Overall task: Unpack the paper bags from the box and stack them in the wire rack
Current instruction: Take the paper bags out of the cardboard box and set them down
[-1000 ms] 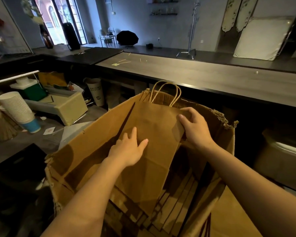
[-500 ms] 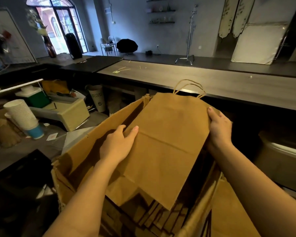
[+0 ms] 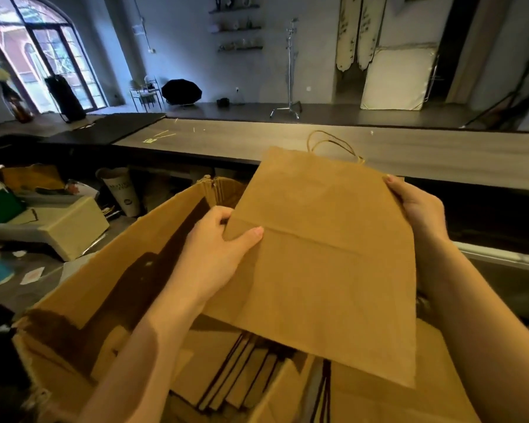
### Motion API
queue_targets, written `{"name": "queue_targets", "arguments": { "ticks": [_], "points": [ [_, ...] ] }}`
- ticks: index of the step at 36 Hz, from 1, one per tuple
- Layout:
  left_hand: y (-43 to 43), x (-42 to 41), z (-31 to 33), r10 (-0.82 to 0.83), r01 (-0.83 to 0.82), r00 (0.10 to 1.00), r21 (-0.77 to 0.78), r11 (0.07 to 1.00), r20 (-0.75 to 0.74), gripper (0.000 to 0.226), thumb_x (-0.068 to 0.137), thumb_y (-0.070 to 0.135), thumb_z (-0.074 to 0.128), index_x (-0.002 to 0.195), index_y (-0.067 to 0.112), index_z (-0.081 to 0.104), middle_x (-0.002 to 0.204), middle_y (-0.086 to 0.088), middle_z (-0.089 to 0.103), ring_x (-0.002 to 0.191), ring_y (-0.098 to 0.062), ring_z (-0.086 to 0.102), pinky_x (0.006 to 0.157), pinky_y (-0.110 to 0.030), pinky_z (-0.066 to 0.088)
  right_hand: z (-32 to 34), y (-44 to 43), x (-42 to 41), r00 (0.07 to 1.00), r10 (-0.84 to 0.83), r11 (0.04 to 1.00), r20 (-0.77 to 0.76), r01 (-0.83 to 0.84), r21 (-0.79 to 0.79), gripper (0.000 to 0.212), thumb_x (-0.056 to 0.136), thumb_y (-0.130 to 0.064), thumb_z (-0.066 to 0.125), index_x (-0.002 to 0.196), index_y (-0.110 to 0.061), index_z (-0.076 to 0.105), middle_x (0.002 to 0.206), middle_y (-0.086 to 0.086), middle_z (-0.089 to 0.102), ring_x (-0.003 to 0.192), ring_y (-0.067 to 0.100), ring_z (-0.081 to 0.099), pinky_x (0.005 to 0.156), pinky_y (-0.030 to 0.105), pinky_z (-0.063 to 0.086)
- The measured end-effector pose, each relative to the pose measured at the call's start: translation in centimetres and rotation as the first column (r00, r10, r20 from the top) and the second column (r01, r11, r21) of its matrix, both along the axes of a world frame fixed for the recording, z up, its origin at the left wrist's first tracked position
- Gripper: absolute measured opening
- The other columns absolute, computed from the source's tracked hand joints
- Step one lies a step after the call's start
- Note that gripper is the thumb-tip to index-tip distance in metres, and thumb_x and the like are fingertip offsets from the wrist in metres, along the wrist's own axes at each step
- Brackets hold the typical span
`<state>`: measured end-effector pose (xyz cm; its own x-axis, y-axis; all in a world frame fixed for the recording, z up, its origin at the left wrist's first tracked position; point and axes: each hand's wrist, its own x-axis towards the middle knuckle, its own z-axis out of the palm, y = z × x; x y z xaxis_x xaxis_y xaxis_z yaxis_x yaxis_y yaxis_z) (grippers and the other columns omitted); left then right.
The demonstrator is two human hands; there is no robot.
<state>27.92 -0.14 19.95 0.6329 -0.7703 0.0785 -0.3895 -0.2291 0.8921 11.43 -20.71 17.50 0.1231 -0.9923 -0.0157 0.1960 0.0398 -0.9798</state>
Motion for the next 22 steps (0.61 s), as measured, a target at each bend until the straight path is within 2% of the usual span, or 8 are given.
{"name": "queue_targets", "arguments": {
  "ticks": [6,9,11,13,15,19,21,22],
  "points": [
    [-1.1,-4.1,0.1,-0.064,0.074,0.986,-0.066,0.995,0.153,0.026,0.086,0.032,0.064,0.103,0.038,0.045,0.099,0.017,0.061,0.085,0.006,0.057,0.061,-0.011,0.041,-2.0,-0.8,-4.1,0.996,0.004,0.999,-0.087,-0.007,-0.041,0.024,0.09,-0.037,0.06,0.099,-0.017,0.071,0.081,0.001,0.068,0.069,0.013,0.062,0.065,0.032,0.049],
    [-2.0,-6.3,-1.0,-0.115,0.132,0.968,-0.066,0.989,0.224,0.028,0.088,0.028,0.062,0.093,0.043,0.04,0.092,0.023,0.056,0.078,0.022,0.05,0.058,0.0,0.04,-3.5,-0.7,-5.5,0.992,0.054,0.998,-0.115,-0.058,-0.033,0.03,0.091,-0.039,0.058,0.112,-0.018,0.062,0.094,0.001,0.069,0.077,0.014,0.065,0.065,0.03,0.052],
    [-2.5,-7.7,-2.0,-0.135,0.155,0.961,-0.065,0.986,0.243,0.03,0.09,0.023,0.06,0.096,0.043,0.038,0.089,0.025,0.054,0.077,0.027,0.047,0.059,0.004,0.038,-4.8,-0.4,-6.4,0.987,0.073,0.996,-0.144,-0.08,-0.042,0.042,0.089,-0.041,0.06,0.124,-0.021,0.052,0.108,0.001,0.066,0.089,0.015,0.066,0.07,0.031,0.055],
    [-2.9,-8.9,-3.1,-0.144,0.162,0.954,-0.05,0.985,0.263,0.029,0.092,0.022,0.058,0.104,0.04,0.039,0.09,0.026,0.053,0.078,0.024,0.049,0.061,0.002,0.04,-6.2,-0.3,-7.3,0.979,0.05,0.996,-0.196,-0.063,-0.061,0.058,0.084,-0.044,0.064,0.134,-0.024,0.041,0.122,0.001,0.059,0.104,0.019,0.062,0.085,0.041,0.055],
    [-3.1,-9.8,-4.1,-0.157,0.169,0.942,-0.016,0.985,0.296,0.029,0.093,0.023,0.055,0.112,0.039,0.039,0.095,0.024,0.055,0.08,0.015,0.052,0.061,-0.005,0.045,-7.5,0.2,-8.2,0.974,0.019,0.996,-0.224,-0.038,-0.08,0.069,0.081,-0.044,0.067,0.139,-0.028,0.034,0.129,-0.002,0.052,0.113,0.019,0.056,0.092,0.048,0.051],
    [-3.2,-11.6,-6.2,-0.194,0.172,0.909,0.093,0.981,0.368,0.036,0.096,0.026,0.048,0.128,0.034,0.033,0.109,0.018,0.056,0.085,-0.001,0.055,0.063,-0.02,0.047,-9.9,1.6,-9.8,0.959,-0.028,0.99,-0.282,-0.013,-0.143,0.085,0.078,-0.037,0.072,0.145,-0.033,0.019,0.14,-0.004,0.04,0.123,0.013,0.044,0.099,0.045,0.046],
    [-3.1,-12.4,-7.1,-0.229,0.172,0.877,0.17,0.97,0.423,0.042,0.097,0.03,0.044,0.135,0.034,0.024,0.116,0.018,0.053,0.084,0.001,0.049,0.064,-0.017,0.042,-10.9,2.3,-10.4,0.948,-0.036,0.986,-0.315,-0.017,-0.163,0.089,0.078,-0.032,0.073,0.146,-0.03,0.016,0.137,-0.007,0.039,0.12,0.01,0.042,0.098,0.038,0.044],
    [-3.0,-12.7,-7.4,-0.252,0.184,0.879,0.2,0.962,0.404,0.045,0.097,0.03,0.042,0.137,0.034,0.02,0.118,0.017,0.051,0.086,0.003,0.048,0.067,-0.016,0.043,-11.4,2.6,-10.5,0.944,-0.038,0.985,-0.328,-0.019,-0.171,0.089,0.077,-0.03,0.073,0.145,-0.029,0.016,0.134,-0.01,0.039,0.118,0.009,0.042,0.097,0.034,0.043]
  ]
}}
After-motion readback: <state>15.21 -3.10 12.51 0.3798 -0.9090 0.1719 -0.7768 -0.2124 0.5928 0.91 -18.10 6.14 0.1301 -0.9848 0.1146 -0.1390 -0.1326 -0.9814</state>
